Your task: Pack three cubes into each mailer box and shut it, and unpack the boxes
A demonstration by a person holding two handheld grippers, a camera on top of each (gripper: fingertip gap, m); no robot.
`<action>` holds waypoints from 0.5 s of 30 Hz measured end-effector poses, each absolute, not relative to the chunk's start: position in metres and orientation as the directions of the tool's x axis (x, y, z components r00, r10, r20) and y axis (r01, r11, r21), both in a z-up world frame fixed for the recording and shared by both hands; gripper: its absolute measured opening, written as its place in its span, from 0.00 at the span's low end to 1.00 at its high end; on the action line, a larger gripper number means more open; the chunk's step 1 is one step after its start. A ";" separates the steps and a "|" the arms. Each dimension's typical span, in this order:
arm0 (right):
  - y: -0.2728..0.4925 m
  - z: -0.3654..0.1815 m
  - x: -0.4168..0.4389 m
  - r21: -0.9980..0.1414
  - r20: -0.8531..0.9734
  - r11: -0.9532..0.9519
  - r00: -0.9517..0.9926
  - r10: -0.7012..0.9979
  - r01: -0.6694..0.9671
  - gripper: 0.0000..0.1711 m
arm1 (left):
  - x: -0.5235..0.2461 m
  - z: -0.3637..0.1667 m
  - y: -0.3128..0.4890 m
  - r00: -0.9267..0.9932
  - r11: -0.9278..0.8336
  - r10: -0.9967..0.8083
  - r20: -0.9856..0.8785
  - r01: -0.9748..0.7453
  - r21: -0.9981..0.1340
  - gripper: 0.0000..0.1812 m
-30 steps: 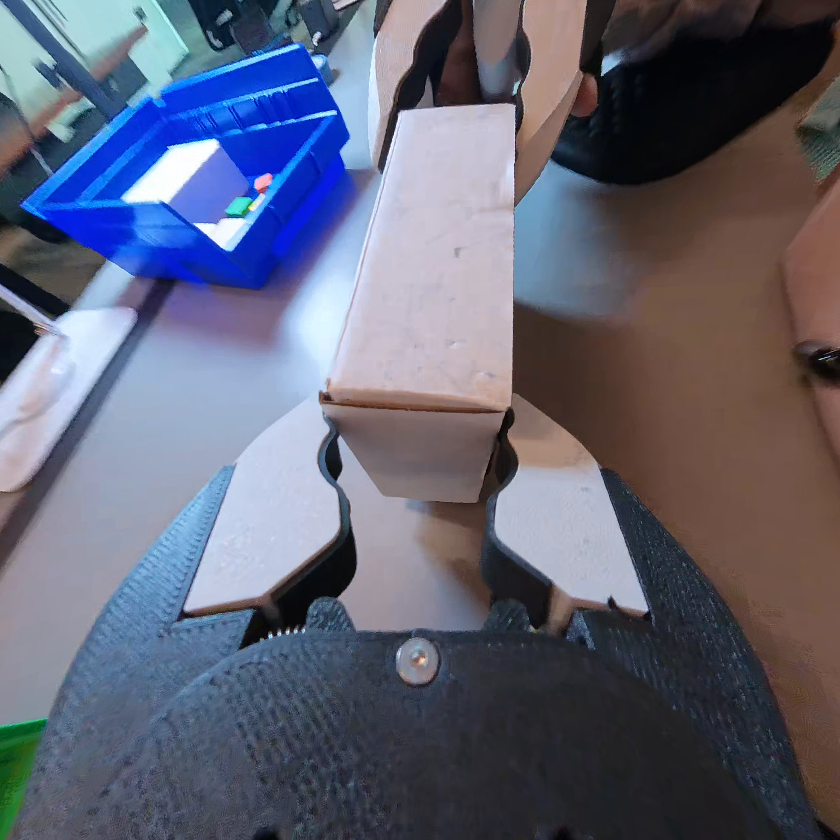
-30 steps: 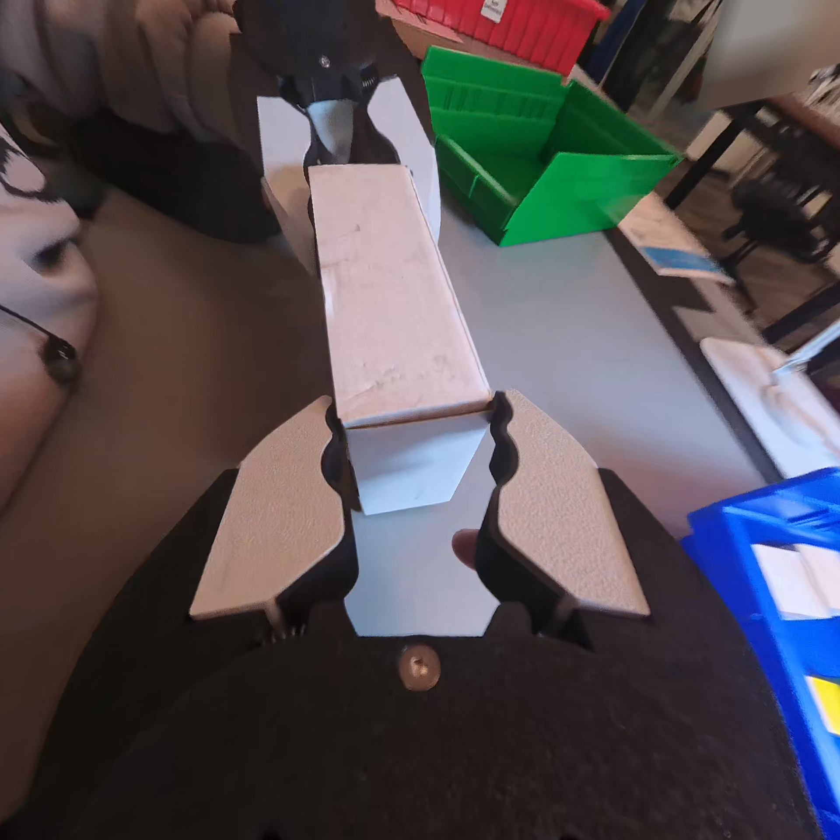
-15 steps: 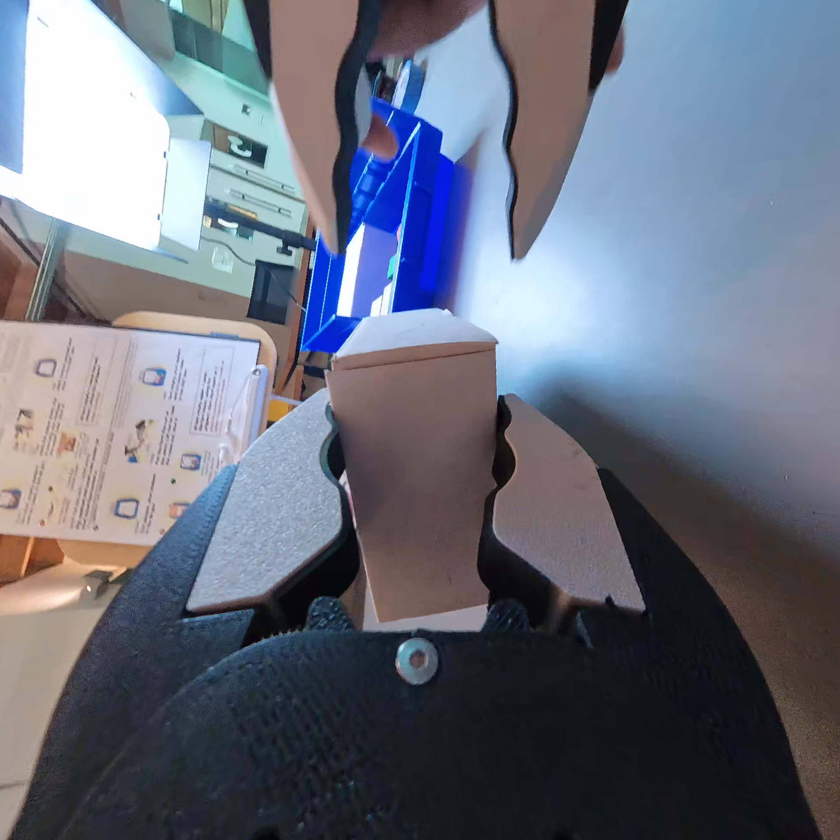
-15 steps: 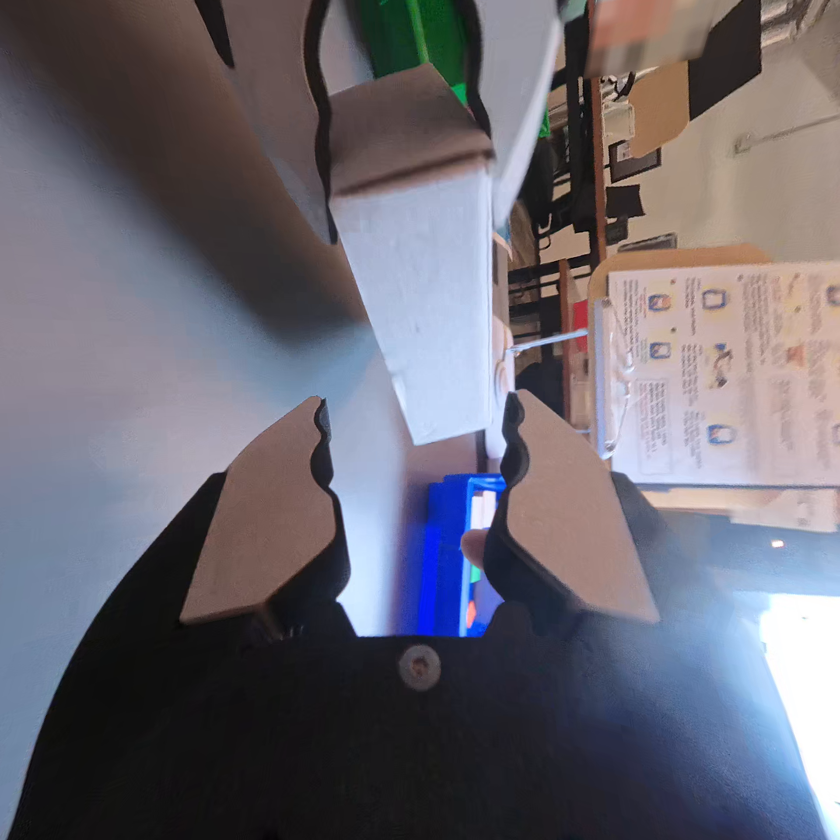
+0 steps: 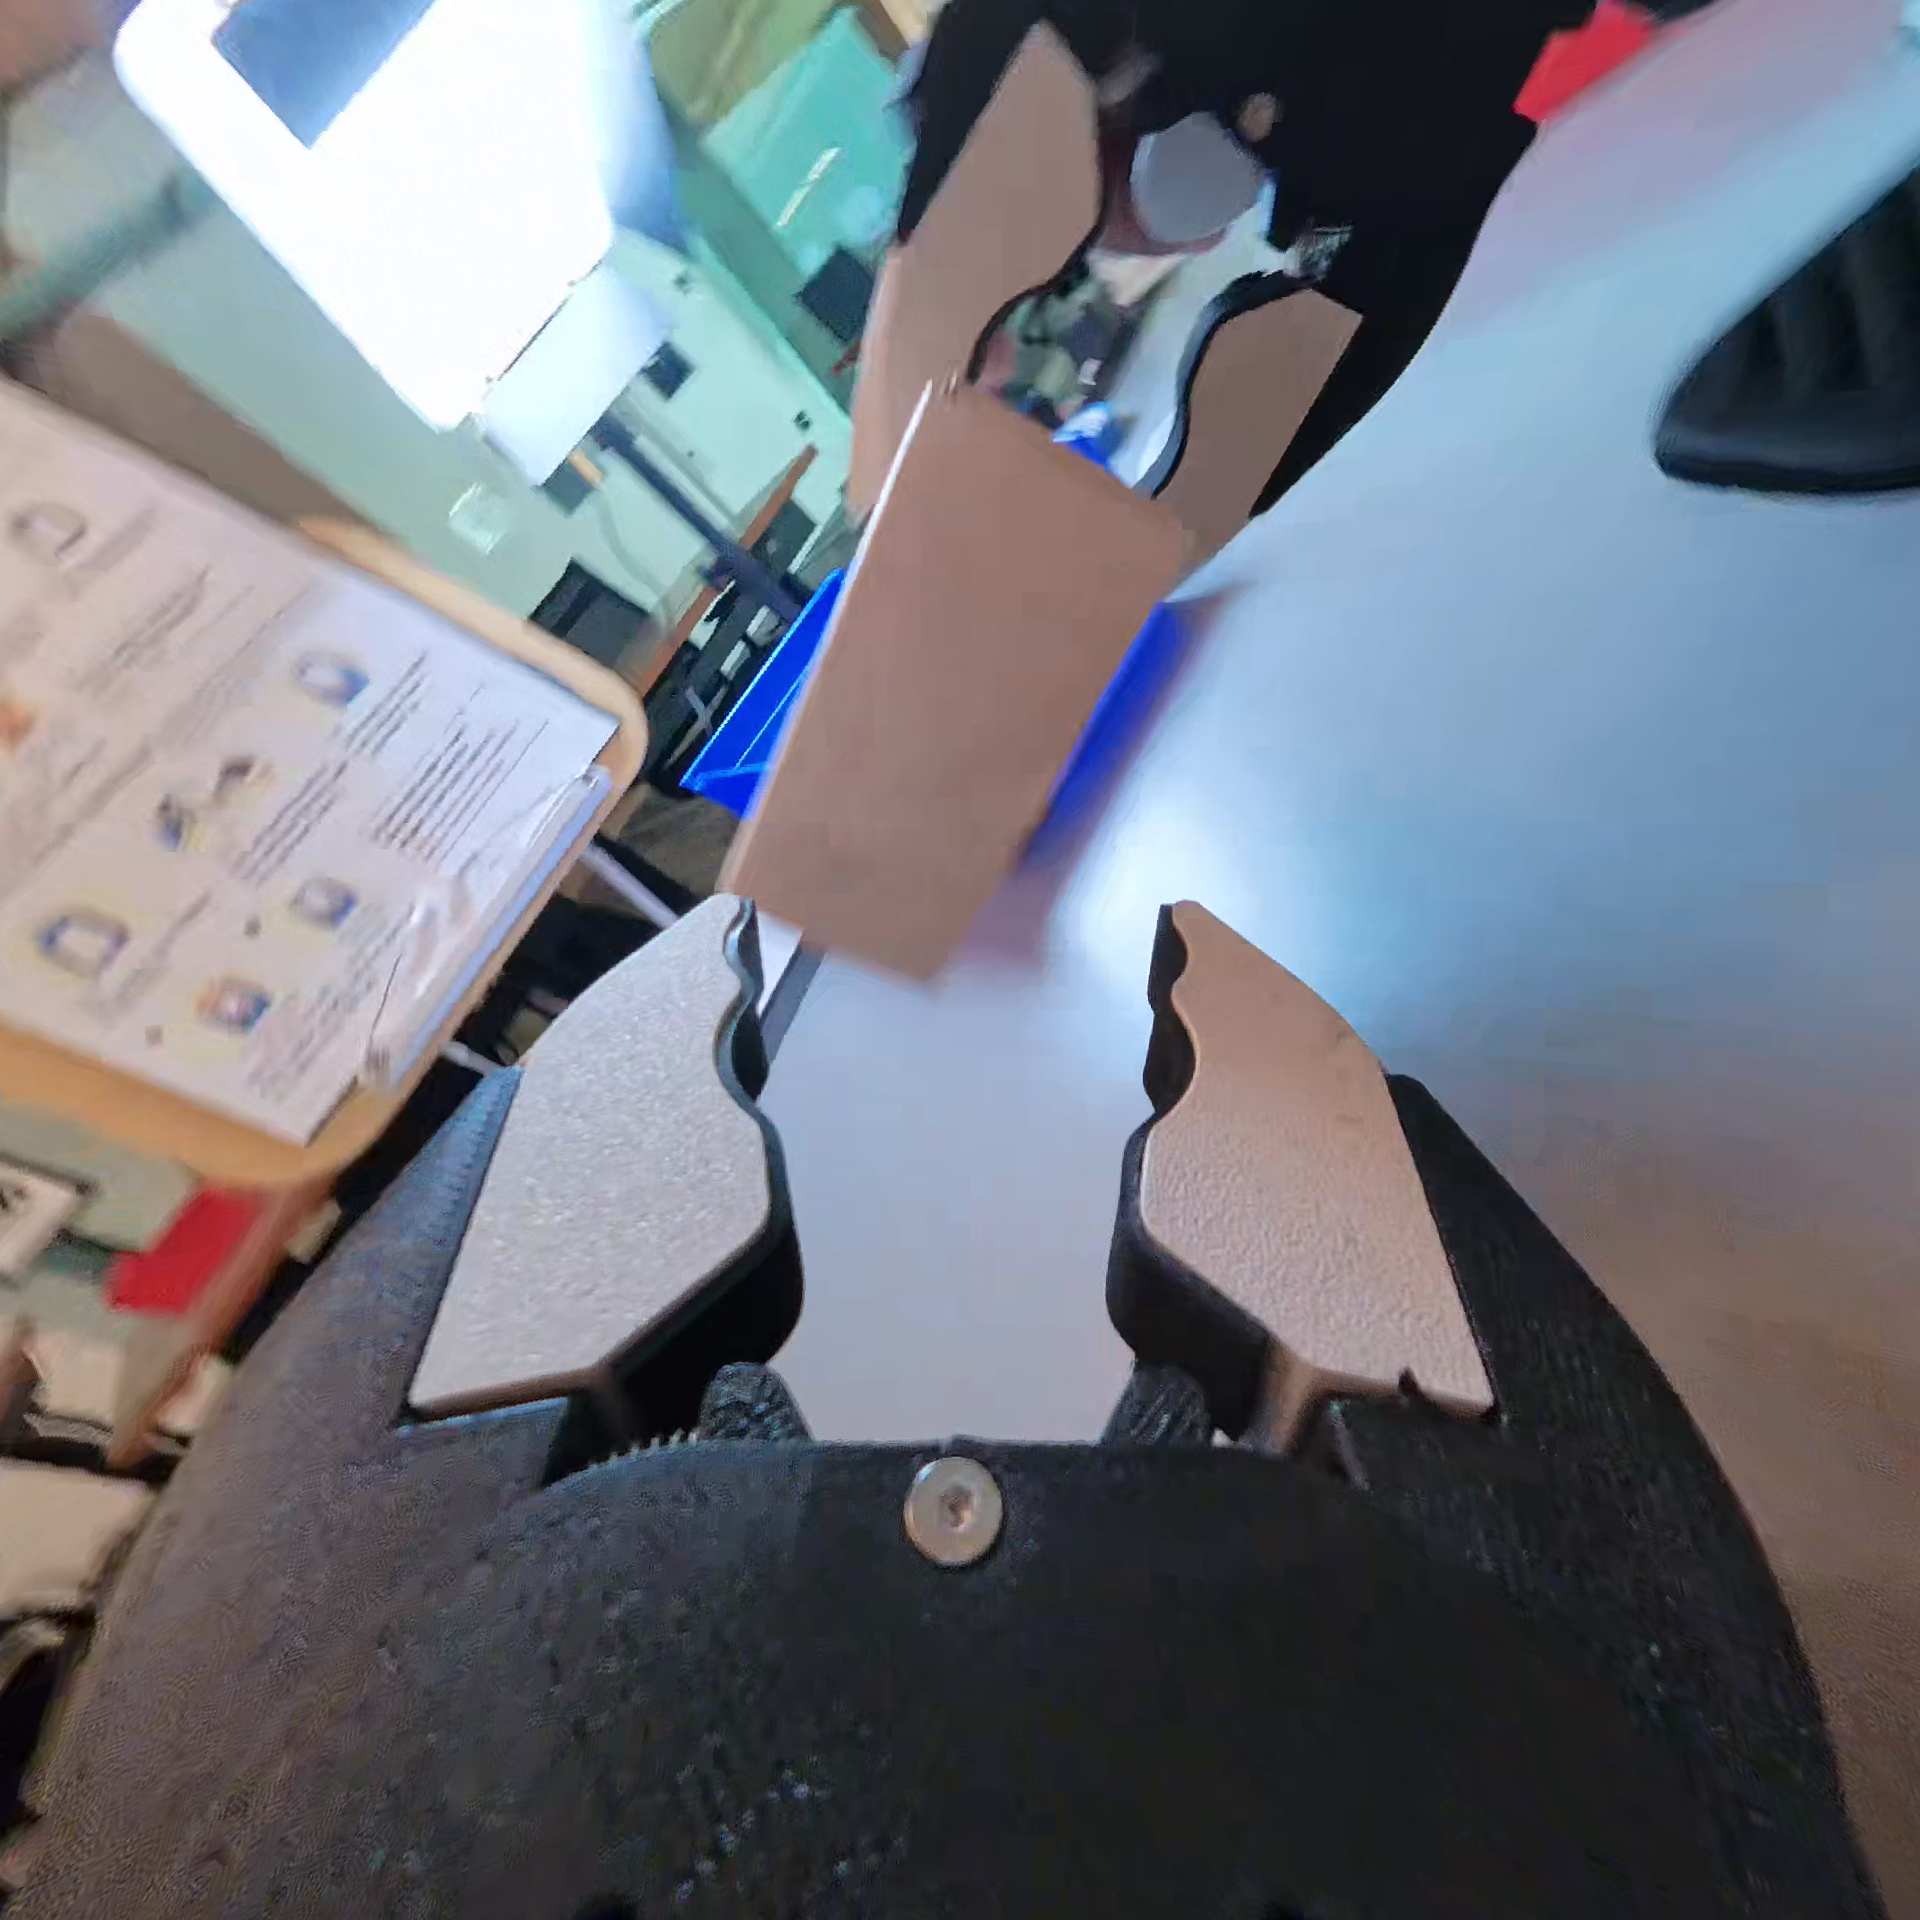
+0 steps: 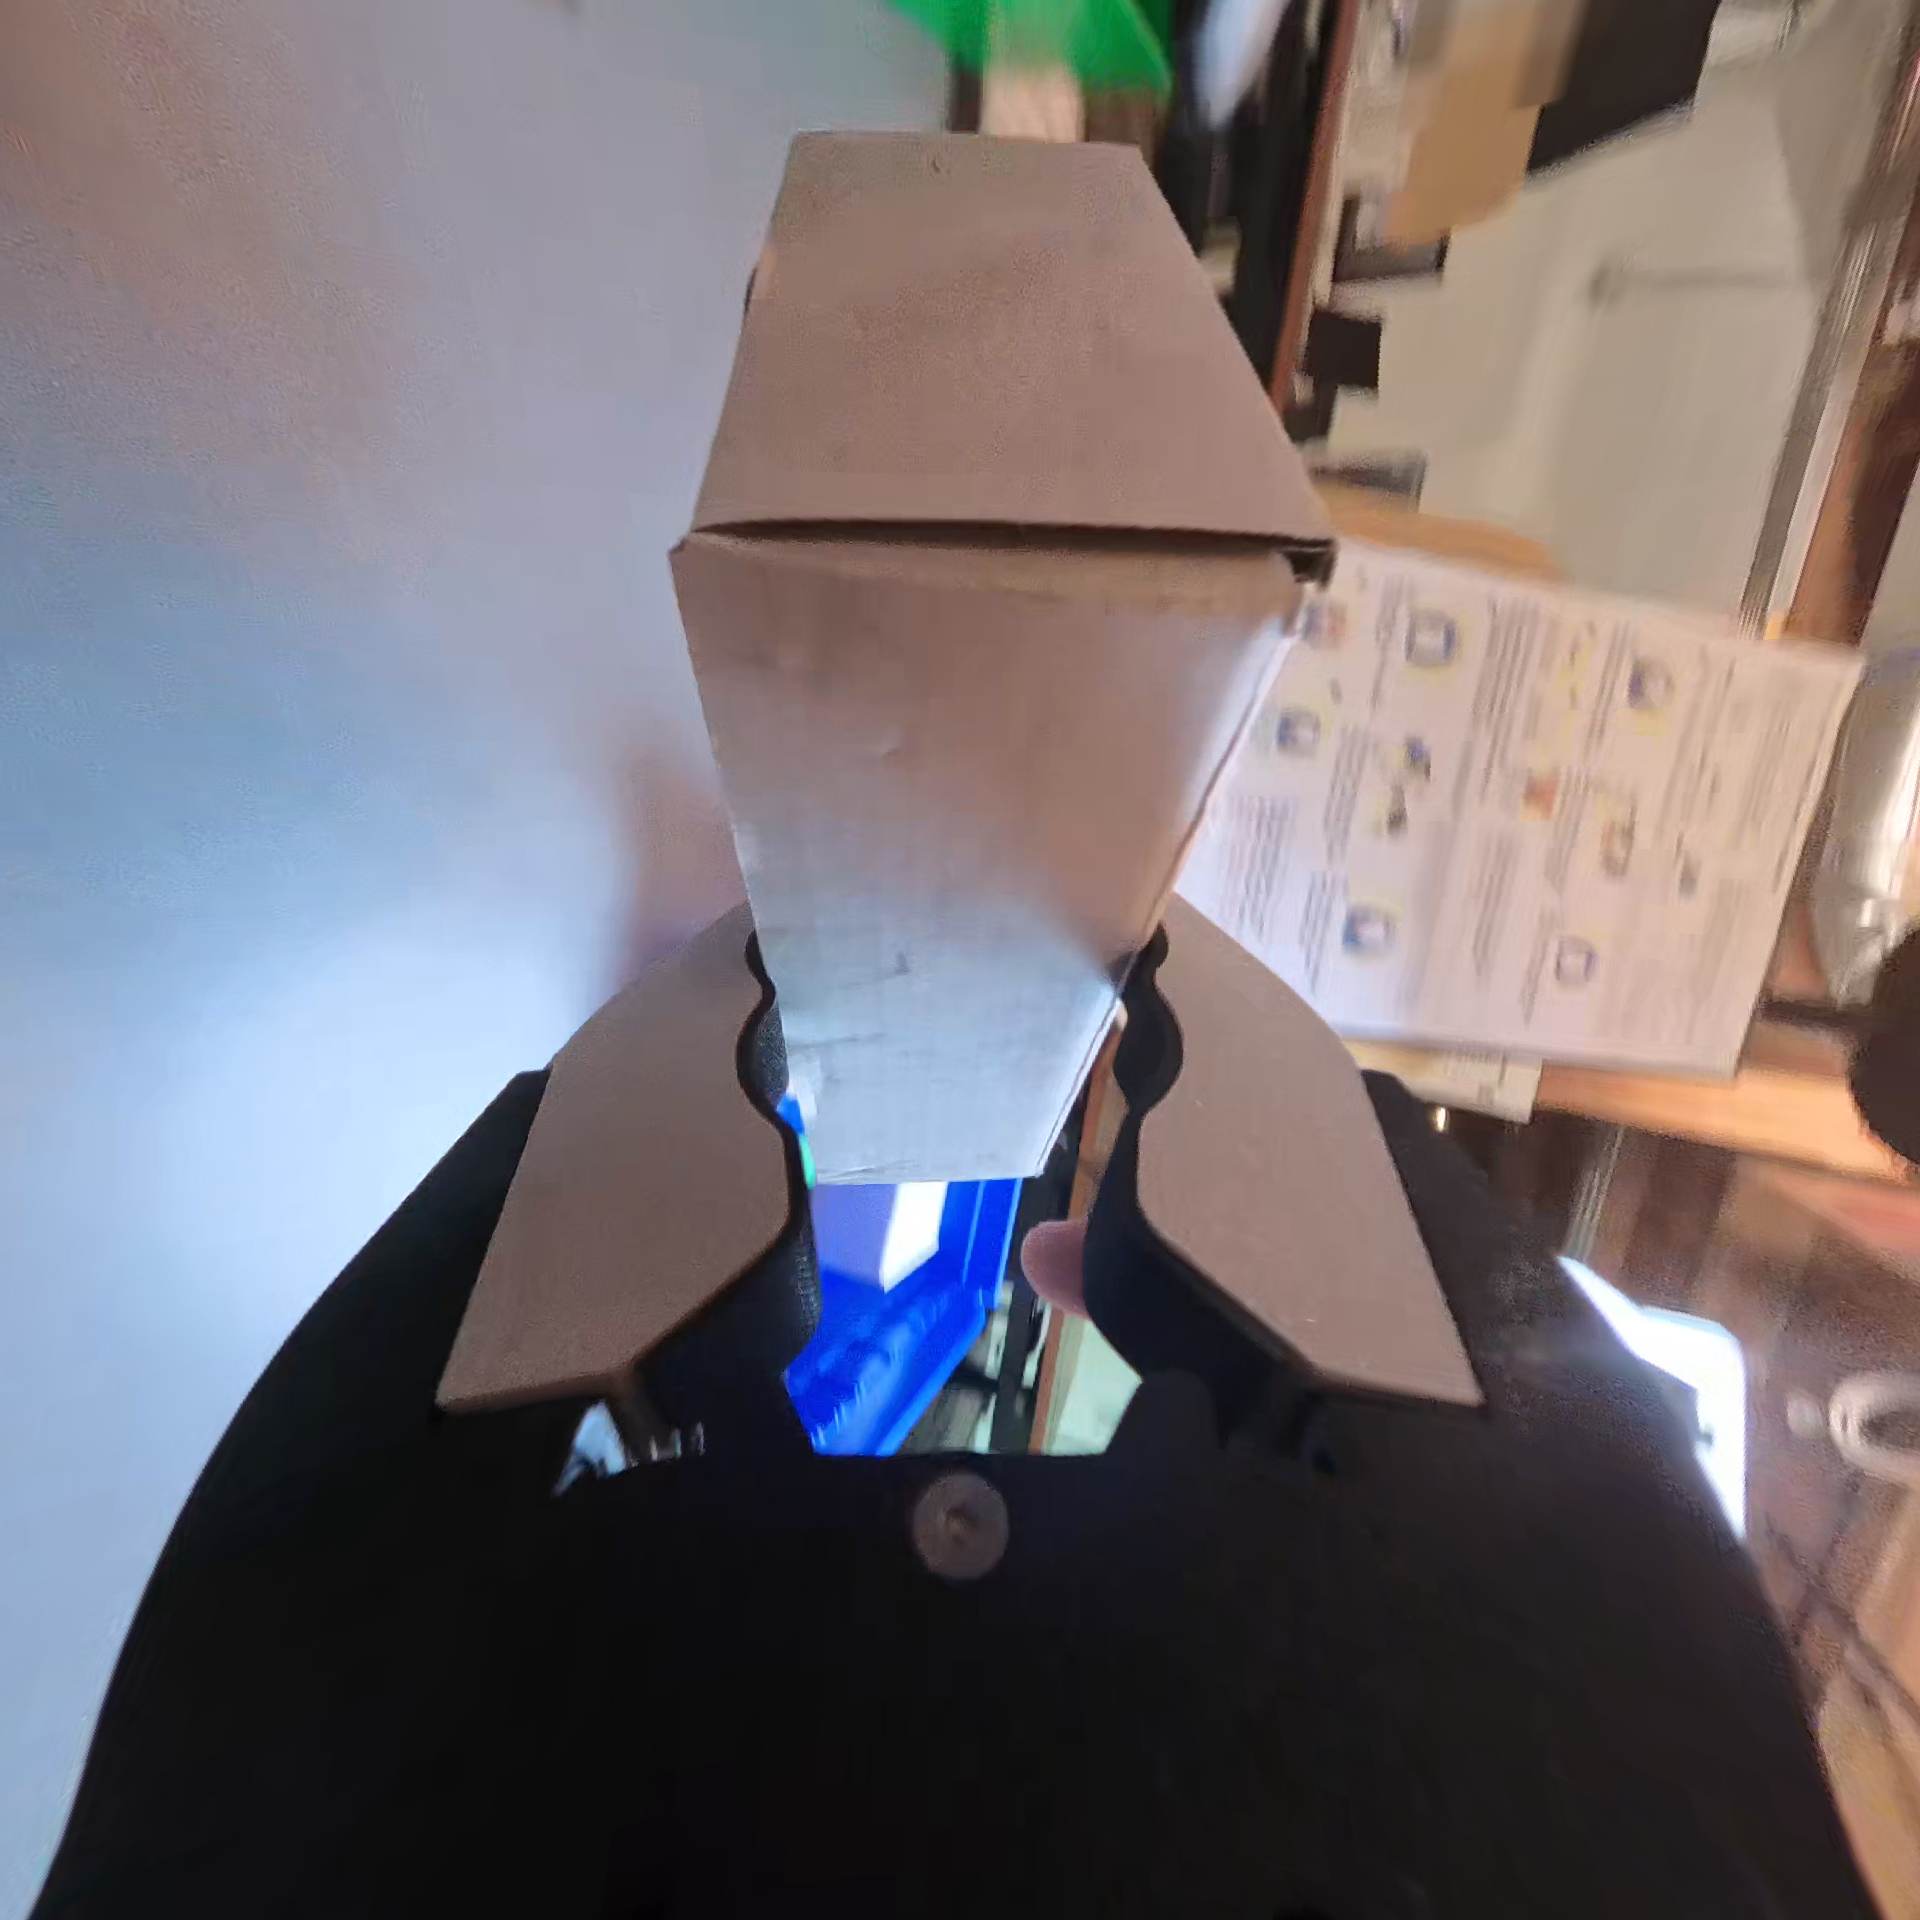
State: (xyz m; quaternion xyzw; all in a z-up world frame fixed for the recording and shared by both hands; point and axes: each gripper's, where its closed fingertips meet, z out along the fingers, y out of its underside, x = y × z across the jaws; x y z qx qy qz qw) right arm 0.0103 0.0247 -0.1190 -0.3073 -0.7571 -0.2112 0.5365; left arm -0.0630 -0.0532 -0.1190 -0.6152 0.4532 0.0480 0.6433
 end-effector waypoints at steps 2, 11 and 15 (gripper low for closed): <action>0.069 -0.094 0.026 -0.032 0.954 0.616 -0.160 0.254 0.787 0.36 | -0.089 -0.112 -0.047 0.697 0.147 -0.475 -0.537 -0.539 -0.829 0.37; 0.304 -0.103 0.088 0.060 0.965 0.105 -0.084 0.247 0.993 0.37 | -0.143 -0.123 -0.044 0.879 -0.024 -0.410 -0.244 -0.278 -0.960 0.25; 0.351 -0.140 0.090 0.102 0.966 -0.039 -0.090 0.241 0.994 0.37 | -0.151 -0.132 -0.044 0.889 -0.047 -0.388 -0.242 -0.281 -0.958 0.25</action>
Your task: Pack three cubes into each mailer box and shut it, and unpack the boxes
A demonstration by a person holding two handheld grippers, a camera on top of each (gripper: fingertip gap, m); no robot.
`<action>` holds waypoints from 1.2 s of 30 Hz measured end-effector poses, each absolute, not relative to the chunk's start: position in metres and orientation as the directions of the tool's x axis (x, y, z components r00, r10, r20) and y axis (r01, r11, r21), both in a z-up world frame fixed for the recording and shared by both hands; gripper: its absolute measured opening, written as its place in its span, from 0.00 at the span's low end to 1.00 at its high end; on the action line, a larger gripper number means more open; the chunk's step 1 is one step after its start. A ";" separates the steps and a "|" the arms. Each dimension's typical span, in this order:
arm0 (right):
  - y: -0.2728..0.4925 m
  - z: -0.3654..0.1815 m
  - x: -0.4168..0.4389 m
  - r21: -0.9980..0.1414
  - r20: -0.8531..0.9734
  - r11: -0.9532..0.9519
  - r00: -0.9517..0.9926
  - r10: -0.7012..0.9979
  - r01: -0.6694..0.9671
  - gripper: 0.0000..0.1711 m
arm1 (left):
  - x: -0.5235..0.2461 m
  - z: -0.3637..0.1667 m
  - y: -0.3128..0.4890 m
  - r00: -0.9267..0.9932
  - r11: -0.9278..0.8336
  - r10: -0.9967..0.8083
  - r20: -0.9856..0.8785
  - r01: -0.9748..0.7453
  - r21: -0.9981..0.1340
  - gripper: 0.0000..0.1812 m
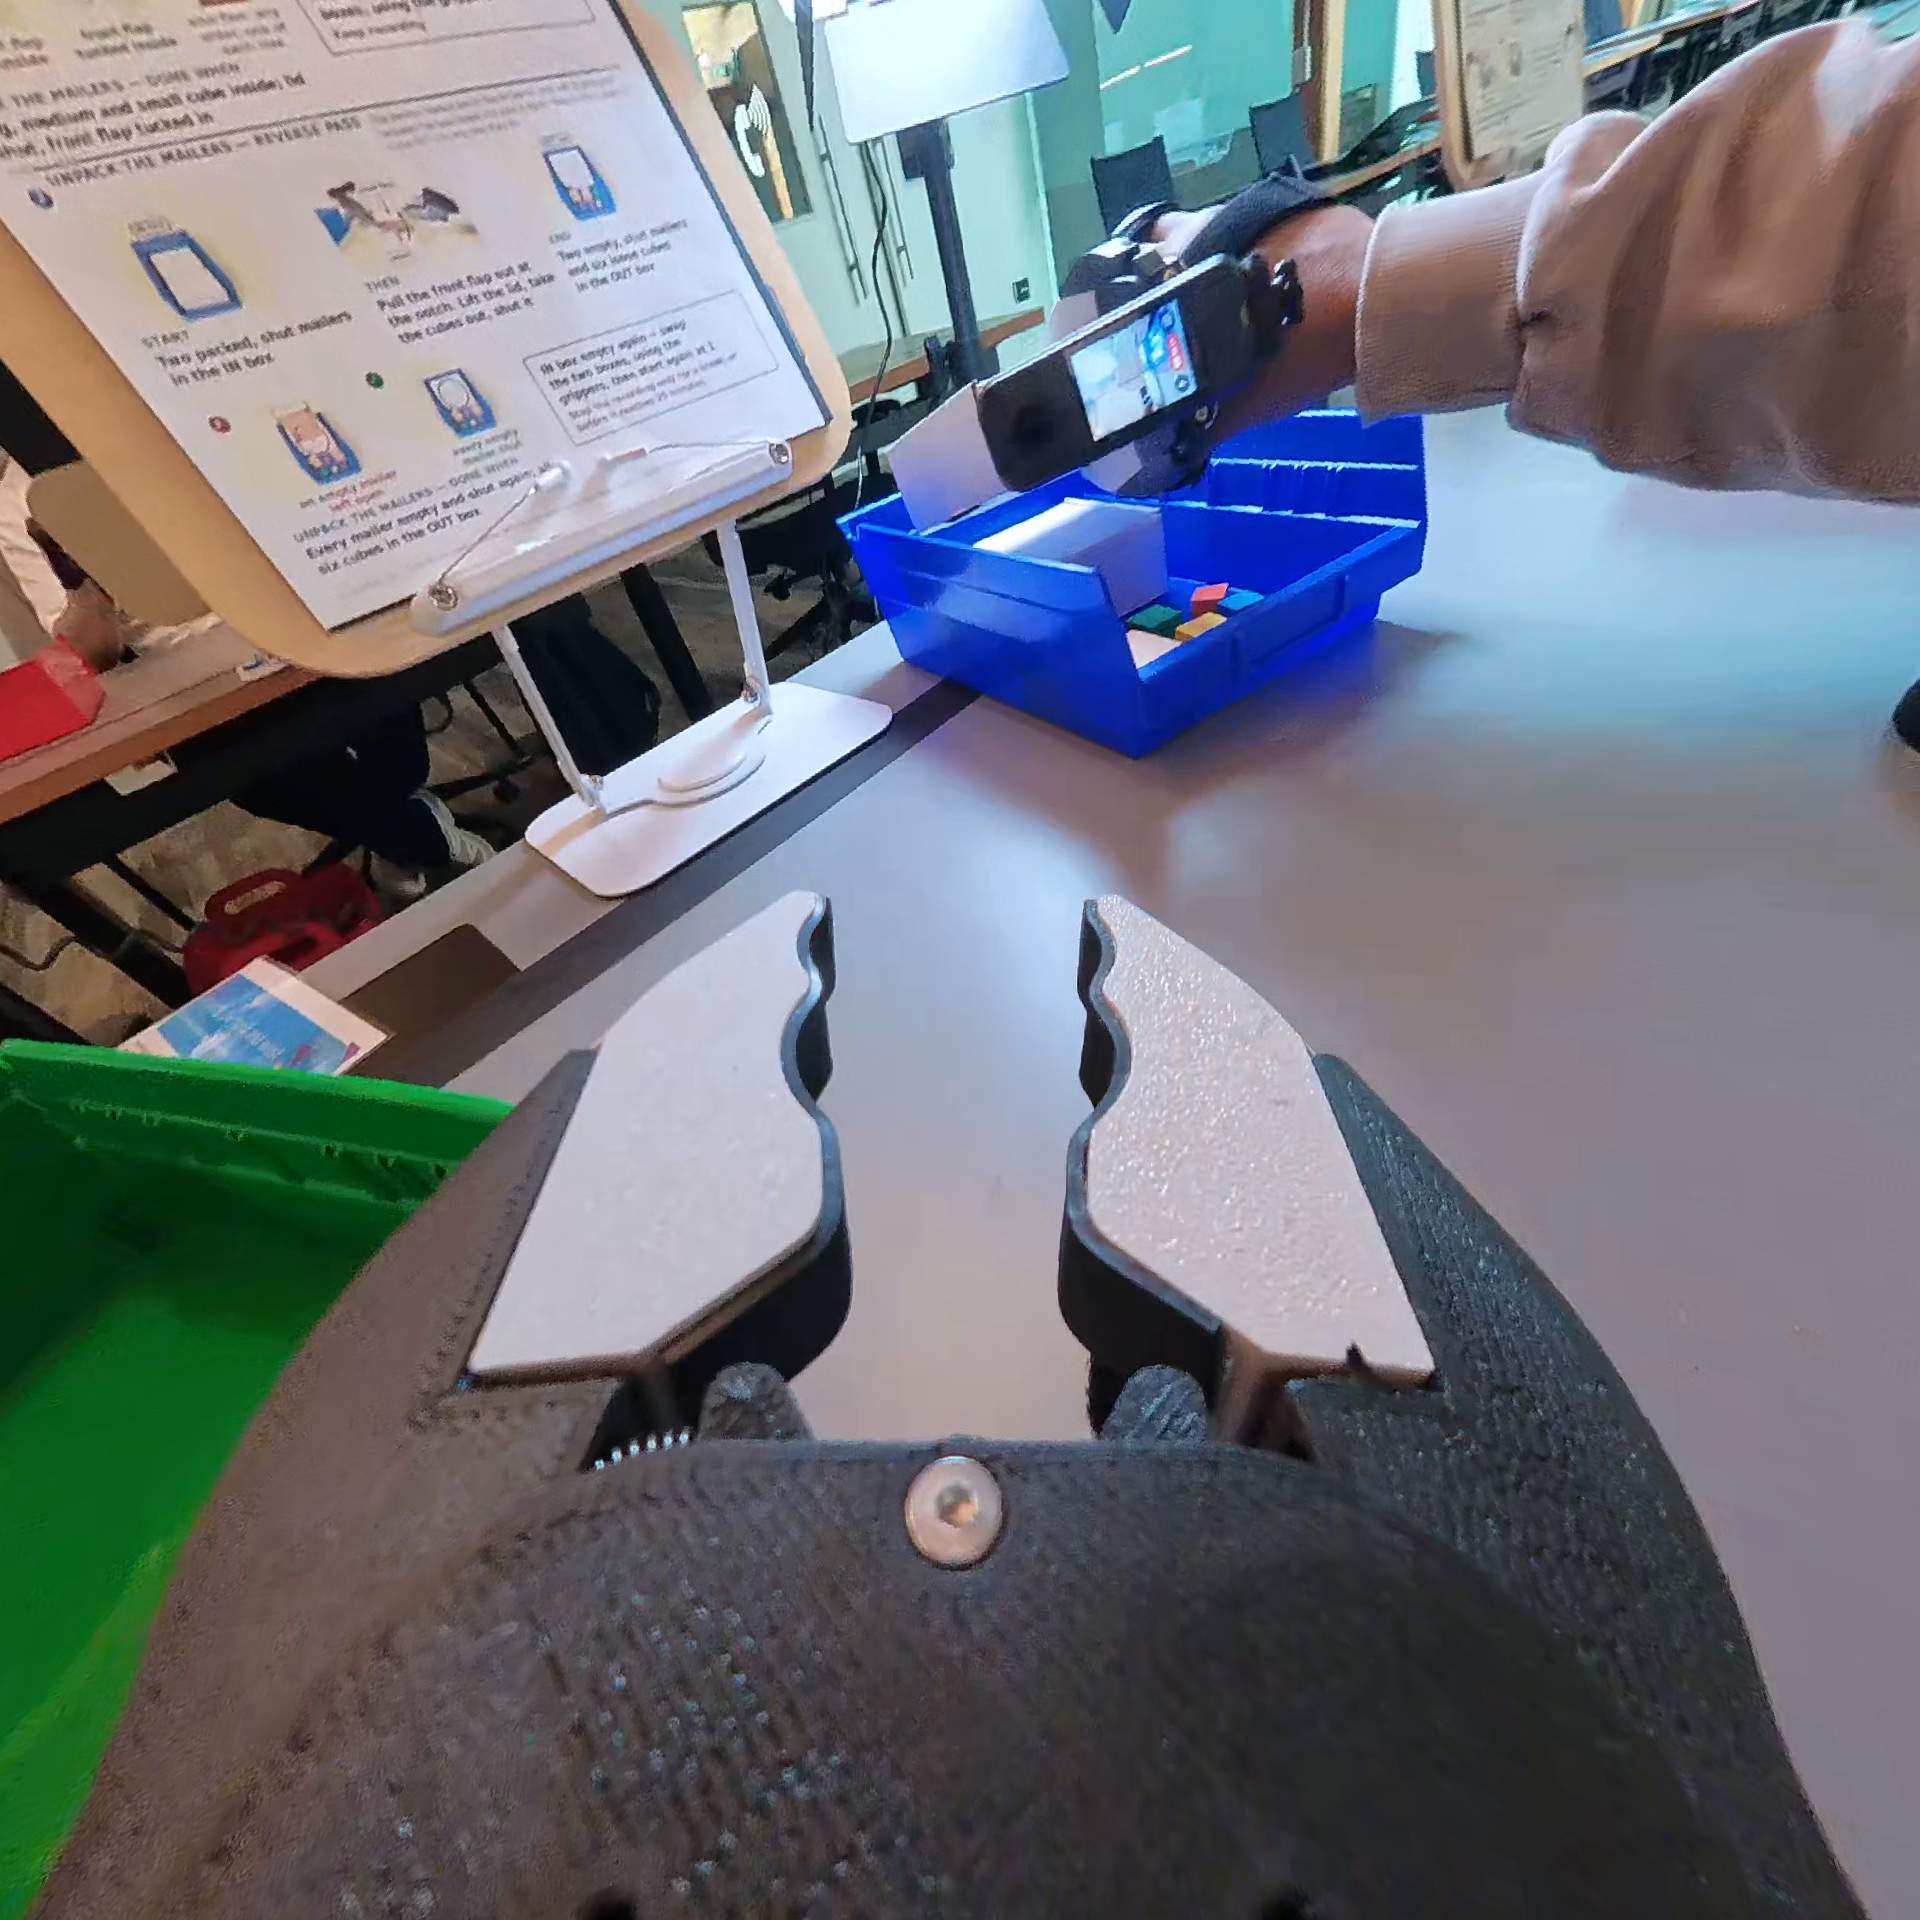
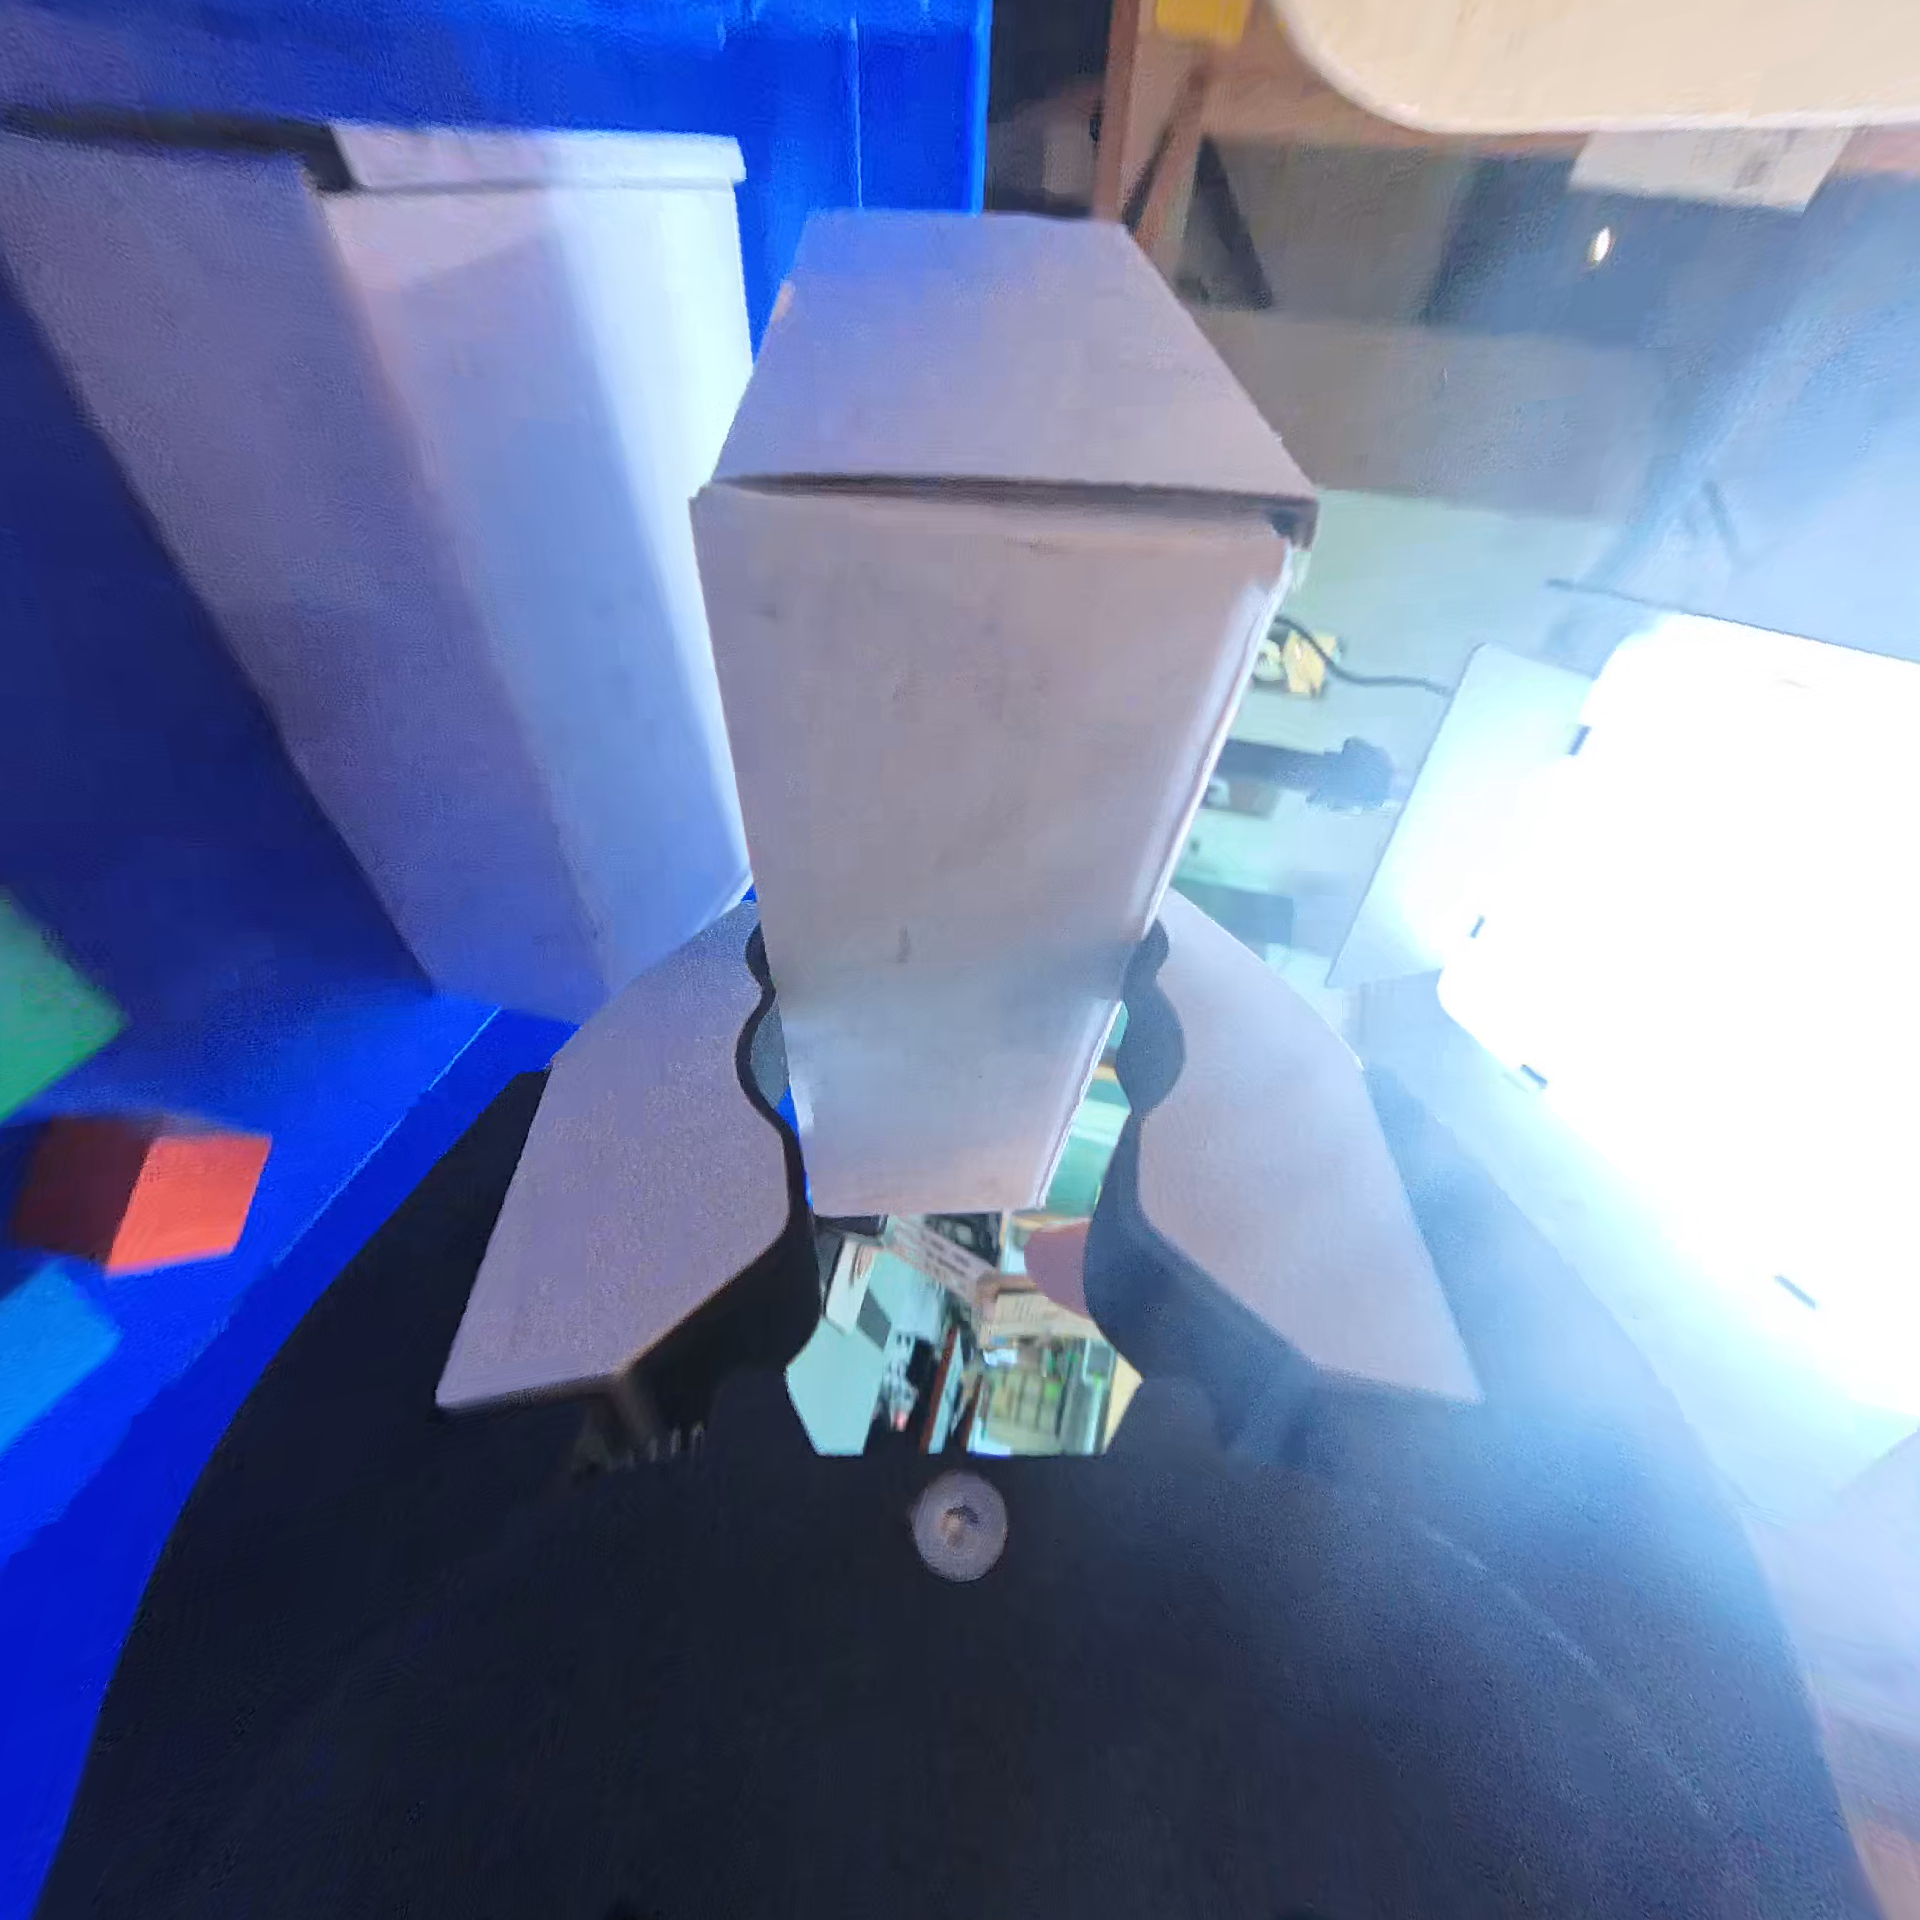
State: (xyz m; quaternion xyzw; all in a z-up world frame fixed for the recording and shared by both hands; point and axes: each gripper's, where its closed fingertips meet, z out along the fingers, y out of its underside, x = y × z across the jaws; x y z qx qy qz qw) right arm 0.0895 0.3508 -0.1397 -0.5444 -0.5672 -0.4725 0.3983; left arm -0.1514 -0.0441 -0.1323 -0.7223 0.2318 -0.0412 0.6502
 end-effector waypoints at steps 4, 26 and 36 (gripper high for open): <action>0.370 -0.171 0.076 0.065 0.956 -0.034 -0.053 0.290 0.997 0.37 | -0.158 -0.141 -0.041 0.899 -0.086 -0.383 -0.211 -0.263 -0.961 0.26; 0.373 -0.169 0.073 -0.043 0.848 0.187 -0.063 0.527 0.981 0.26 | -0.323 -0.251 -0.085 0.700 -0.712 -0.536 -0.472 -0.675 -0.192 0.43; 0.244 -0.161 0.095 -0.326 0.640 0.256 0.013 0.768 0.910 0.31 | -0.297 -0.258 -0.065 0.594 -0.609 -0.622 -0.510 -0.777 -0.161 0.16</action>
